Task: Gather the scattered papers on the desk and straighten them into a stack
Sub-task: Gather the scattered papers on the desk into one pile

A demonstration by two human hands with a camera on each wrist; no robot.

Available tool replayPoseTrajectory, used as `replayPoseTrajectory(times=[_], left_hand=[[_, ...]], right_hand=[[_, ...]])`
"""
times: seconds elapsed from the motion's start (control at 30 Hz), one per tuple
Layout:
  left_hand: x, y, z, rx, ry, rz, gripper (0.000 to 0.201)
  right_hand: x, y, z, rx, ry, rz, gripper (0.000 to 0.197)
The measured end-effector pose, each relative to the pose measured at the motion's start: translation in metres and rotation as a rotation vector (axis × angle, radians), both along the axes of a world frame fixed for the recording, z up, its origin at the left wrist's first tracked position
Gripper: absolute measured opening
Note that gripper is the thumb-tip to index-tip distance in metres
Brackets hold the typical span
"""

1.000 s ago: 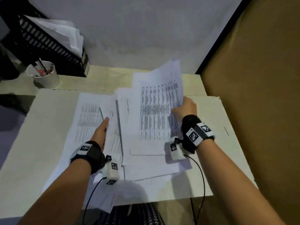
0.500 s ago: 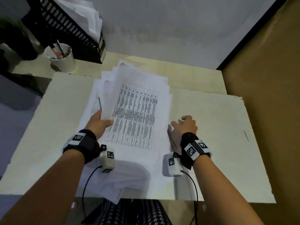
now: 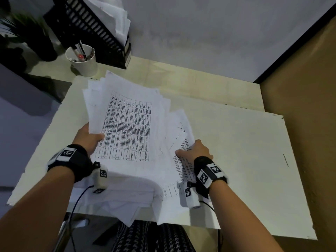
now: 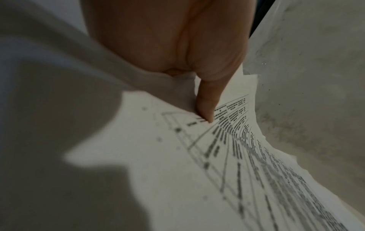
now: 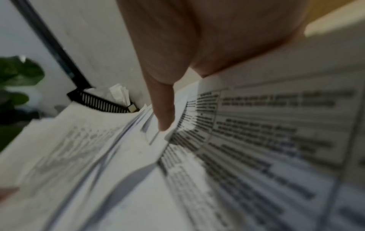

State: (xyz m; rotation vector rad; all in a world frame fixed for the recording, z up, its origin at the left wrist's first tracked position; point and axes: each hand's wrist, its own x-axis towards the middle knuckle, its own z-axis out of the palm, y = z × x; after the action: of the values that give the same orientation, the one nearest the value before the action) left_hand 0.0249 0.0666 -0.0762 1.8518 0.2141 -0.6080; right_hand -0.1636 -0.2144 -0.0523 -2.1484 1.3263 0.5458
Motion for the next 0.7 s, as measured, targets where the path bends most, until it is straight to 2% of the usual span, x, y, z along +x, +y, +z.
replayPoseTrajectory(times=[0.13,0.27,0.43,0.57,0.7], left_hand=[[-0.006,0.000,-0.011,-0.012,0.032,0.005,0.054],[-0.011,-0.004,-0.014,-0.016,0.042,-0.019,0.055],[-0.015,-0.009,-0.013,-0.009,0.040,-0.044,0.053],[-0.019,-0.014,-0.010,-0.031,0.030,-0.052,0.051],[-0.019,-0.025,-0.002,-0.079,-0.002,-0.071,0.050]], right_hand=[[0.006,0.006,0.003,0.145,-0.224,-0.066,0.037],[0.013,0.007,0.010,0.200,-0.325,-0.174,0.034],[0.037,0.008,0.018,0.091,-0.257,-0.120,0.028],[0.042,-0.002,0.021,0.073,-0.142,-0.079,0.032],[0.028,-0.042,0.037,-0.170,-0.097,-0.013,0.025]])
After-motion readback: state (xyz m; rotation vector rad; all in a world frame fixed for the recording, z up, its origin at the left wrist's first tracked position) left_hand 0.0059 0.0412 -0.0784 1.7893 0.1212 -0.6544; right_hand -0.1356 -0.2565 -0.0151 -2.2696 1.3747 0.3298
